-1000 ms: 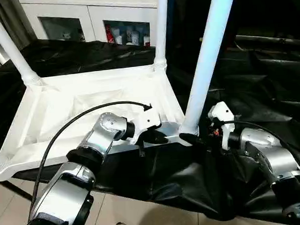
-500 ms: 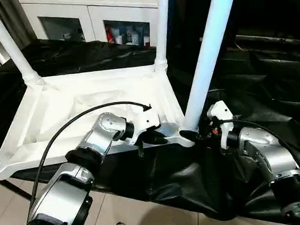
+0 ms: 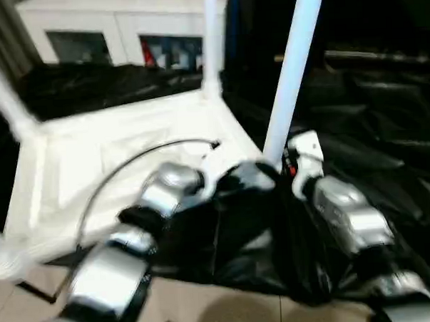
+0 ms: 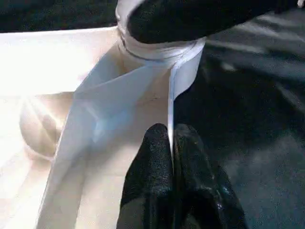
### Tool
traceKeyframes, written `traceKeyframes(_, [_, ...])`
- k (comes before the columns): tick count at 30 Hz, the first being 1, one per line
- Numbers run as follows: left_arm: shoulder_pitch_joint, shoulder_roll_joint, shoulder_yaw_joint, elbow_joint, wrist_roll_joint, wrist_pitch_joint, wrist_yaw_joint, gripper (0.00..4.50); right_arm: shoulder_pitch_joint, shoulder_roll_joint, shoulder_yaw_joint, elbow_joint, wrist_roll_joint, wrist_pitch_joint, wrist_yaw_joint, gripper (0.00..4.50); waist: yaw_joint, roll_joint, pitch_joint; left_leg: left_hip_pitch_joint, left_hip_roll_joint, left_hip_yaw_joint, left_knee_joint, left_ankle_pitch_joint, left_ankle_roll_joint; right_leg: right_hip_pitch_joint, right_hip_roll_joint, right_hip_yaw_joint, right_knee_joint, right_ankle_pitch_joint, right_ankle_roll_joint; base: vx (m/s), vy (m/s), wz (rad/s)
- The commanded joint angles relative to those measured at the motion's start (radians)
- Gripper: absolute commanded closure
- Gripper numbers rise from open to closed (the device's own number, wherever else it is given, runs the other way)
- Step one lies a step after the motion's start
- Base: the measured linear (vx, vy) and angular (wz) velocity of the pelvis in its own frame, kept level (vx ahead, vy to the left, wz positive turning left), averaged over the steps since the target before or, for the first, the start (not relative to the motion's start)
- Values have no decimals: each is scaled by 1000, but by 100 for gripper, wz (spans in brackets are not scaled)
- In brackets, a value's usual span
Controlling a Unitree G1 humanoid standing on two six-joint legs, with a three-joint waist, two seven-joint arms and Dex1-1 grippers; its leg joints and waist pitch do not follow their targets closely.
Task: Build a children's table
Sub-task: Rotate leg to tighten
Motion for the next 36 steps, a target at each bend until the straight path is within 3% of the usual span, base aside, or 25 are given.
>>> traceKeyframes(1, [-59, -35, 48, 32, -12, 42, 181, 450, -26, 44, -36, 172, -5, 56, -170, 198, -9, 5, -71, 24, 12, -14, -79, -334, -36, 36, -47, 30, -91, -339, -188, 0, 0, 0])
traceKeyframes(2, [-67, -45, 55, 42, -16, 41, 204, 450, -49, 54, -48, 199, 0, 53, -201, 198, -16, -2, -71, 20, 9, -15, -79, -330, -32, 40, -48, 28, -94, -349, -184, 0, 0, 0])
traceKeyframes(4, [-75, -56, 57, 51, -19, 39, 208, 450, -75, 64, -51, 226, 6, 51, -207, 198, -16, -1, -71, 16, 8, -11, -76, -307, -7, 41, -47, 30, -97, -312, -187, 0, 0, 0])
traceKeyframes(5, [-82, -65, 53, 60, -16, 29, 196, 450, -112, 74, -46, 262, -1, 39, -206, 198, -15, -6, -75, 11, 8, -11, -75, -276, 6, 46, -47, 29, -91, -271, -193, 0, 0, 0])
traceKeyframes(8, [-89, -67, 51, 70, -10, 22, 185, 450, -137, 87, -50, 286, -12, 26, -208, 198, -15, -3, -77, 10, 9, -9, -72, -245, 26, 47, -46, 29, -86, -214, -212, 0, 0, 0])
traceKeyframes(9, [-90, -61, 51, 80, -6, 16, 188, 450, -143, 89, -38, 288, -29, 6, -192, 170, -13, -7, -77, 10, 10, -8, -72, -230, 32, 48, -46, 29, -84, -188, -217, 0, 0, 0])
traceKeyframes(10, [-91, -59, 52, 84, -4, 14, 189, 450, -147, 90, -38, 292, -31, -4, -190, 170, -13, -5, -78, 9, 10, -8, -72, -225, 34, 48, -47, 28, -82, -180, -220, 0, 0, 0])
traceKeyframes(18, [-86, -30, 42, 104, 5, -27, 149, 450, -151, 56, -16, 282, -50, -81, -130, 90, -19, -6, -75, 11, 11, -7, -73, -248, 39, 49, -47, 29, -87, -225, -219, 0, 0, 0])
traceKeyframes(22, [-75, 0, 25, 98, 18, -52, 76, 450, -72, -14, 23, 112, -18, -71, 98, 87, -8, -10, -75, 10, 14, -7, -72, -223, 65, 53, -48, 29, -84, -185, -216, 0, 0, 0])
traceKeyframes(24, [-67, 28, 14, 95, 24, -79, 22, 450, 14, -93, 55, -32, 13, -66, 263, 87, -3, -10, -76, 8, 14, -8, -71, -211, 80, 58, -46, 28, -82, -146, -214, 0, 0, 0])
traceKeyframes(26, [-56, 45, 5, 84, 24, -105, -34, 450, 61, -140, 66, -103, 26, -73, 335, 87, 0, -11, -80, 4, 15, -9, -68, -169, 104, 61, -45, 28, -73, -66, -227, 0, 0, 0])
traceKeyframes(27, [-49, 57, -2, 75, 23, -117, -76, 450, 85, -166, 65, -138, 41, -71, 371, 87, -4, -6, -81, 2, 15, -10, -67, -160, 107, 61, -46, 28, -70, -42, -242, 0, 0, 0])
traceKeyframes(29, [-9, 94, -28, 22, 4, -196, -255, 450, 135, -238, 78, -214, 68, -58, 472, 87, -1, -3, -80, 5, 17, -8, -65, -170, 117, 61, -48, 30, -70, -38, -264, 0, 0, 0])
traceKeyframes(32, [19, 119, -40, -23, -12, -213, -378, 450, 156, -275, 92, -253, 69, -51, 531, 87, 7, 5, -78, 13, 22, -4, -66, -205, 104, 54, -46, 29, -73, -73, -288, 0, 0, 0])
traceKeyframes(36, [50, 144, -63, -83, -28, -215, -482, 450, 169, -290, 105, -299, 69, -44, 577, 87, 23, 6, -74, 23, 30, -5, -75, -265, 62, 46, -50, 33, -78, -162, -272, 0, 0, 0])
